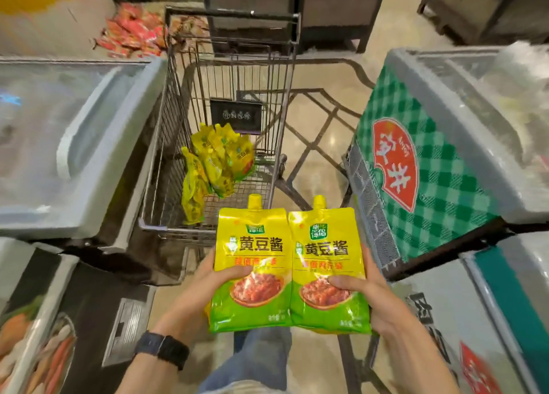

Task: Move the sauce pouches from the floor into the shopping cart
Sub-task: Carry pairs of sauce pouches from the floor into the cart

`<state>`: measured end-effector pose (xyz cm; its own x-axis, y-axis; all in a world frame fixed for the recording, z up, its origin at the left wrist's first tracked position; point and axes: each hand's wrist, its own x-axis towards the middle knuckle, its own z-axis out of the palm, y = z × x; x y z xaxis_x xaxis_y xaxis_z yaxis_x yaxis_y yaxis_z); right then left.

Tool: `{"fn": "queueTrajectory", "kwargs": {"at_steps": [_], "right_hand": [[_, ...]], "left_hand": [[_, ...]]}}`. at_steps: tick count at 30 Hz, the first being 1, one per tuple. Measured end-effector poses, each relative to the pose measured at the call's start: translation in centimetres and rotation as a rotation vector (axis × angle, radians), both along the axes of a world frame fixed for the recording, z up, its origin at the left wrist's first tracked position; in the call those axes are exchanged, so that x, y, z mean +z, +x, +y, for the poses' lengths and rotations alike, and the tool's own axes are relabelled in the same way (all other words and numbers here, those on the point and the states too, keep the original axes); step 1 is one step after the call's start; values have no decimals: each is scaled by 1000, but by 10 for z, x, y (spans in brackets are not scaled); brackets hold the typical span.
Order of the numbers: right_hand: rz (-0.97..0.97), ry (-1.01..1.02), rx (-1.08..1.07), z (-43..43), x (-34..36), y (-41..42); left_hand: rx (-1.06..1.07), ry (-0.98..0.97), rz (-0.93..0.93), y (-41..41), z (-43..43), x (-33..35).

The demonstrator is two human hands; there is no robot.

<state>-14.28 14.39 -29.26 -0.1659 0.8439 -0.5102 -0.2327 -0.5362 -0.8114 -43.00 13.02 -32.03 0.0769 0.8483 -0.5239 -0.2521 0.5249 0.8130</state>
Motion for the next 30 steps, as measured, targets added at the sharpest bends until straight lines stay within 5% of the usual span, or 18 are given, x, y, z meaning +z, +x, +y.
{"fn": "queueTrajectory", "kwargs": {"at_steps": [13,23,30], "right_hand": [[-319,205,353,285,-10,-99],[-493,274,788,471,-131,-207],[-772,209,945,532,-241,-244]], "left_hand": [[396,78,142,-58,185,-18],[652,-94,690,-63,267,-102],[690,-215,642,-62,309,-193]]}}
